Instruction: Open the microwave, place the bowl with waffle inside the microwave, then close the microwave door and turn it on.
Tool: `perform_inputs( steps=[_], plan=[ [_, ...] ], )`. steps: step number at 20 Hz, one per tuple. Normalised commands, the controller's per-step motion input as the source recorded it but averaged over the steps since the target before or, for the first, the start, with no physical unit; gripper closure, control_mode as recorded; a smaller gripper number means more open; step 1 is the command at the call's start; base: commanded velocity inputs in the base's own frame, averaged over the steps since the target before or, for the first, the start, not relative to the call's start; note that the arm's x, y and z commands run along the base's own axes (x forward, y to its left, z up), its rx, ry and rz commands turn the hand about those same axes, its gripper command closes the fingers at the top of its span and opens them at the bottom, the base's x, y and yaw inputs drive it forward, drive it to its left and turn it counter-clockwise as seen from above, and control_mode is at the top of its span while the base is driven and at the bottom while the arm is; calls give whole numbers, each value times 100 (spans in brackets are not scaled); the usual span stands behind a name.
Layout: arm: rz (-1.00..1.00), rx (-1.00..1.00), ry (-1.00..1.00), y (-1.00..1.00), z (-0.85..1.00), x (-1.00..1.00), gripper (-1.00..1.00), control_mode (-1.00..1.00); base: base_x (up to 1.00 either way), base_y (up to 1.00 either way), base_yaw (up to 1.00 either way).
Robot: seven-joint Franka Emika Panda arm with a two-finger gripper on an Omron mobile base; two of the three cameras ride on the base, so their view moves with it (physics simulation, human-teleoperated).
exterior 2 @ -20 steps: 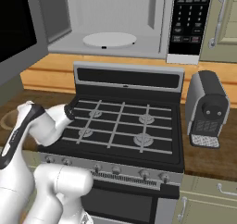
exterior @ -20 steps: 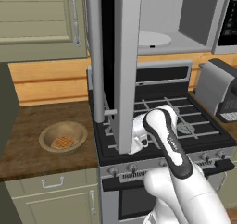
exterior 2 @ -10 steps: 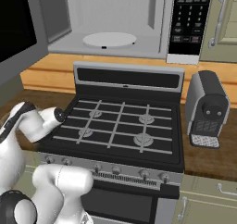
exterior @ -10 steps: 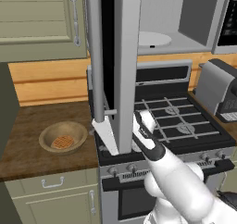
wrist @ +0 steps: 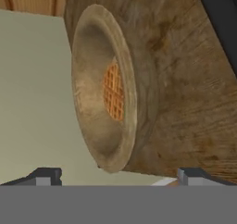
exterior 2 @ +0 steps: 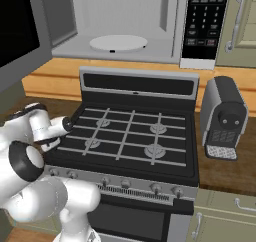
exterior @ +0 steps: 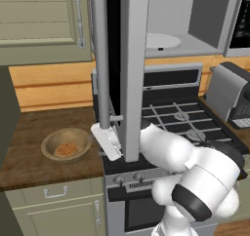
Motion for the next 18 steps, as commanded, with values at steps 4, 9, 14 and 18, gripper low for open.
perform_inputs(
  steps=[4, 9, 14, 18],
  plan=[
    [0, -12, 10, 34, -29, 58, -100, -100, 0, 0, 0],
    [0, -4, 7, 43, -28, 35, -100, -100, 0, 0, 0],
    [0, -1, 1, 59, -30, 12, -100, -100, 0, 0, 0],
    [0, -4, 2, 41, -44, 9, 100, -100, 0, 0, 0]
  ],
)
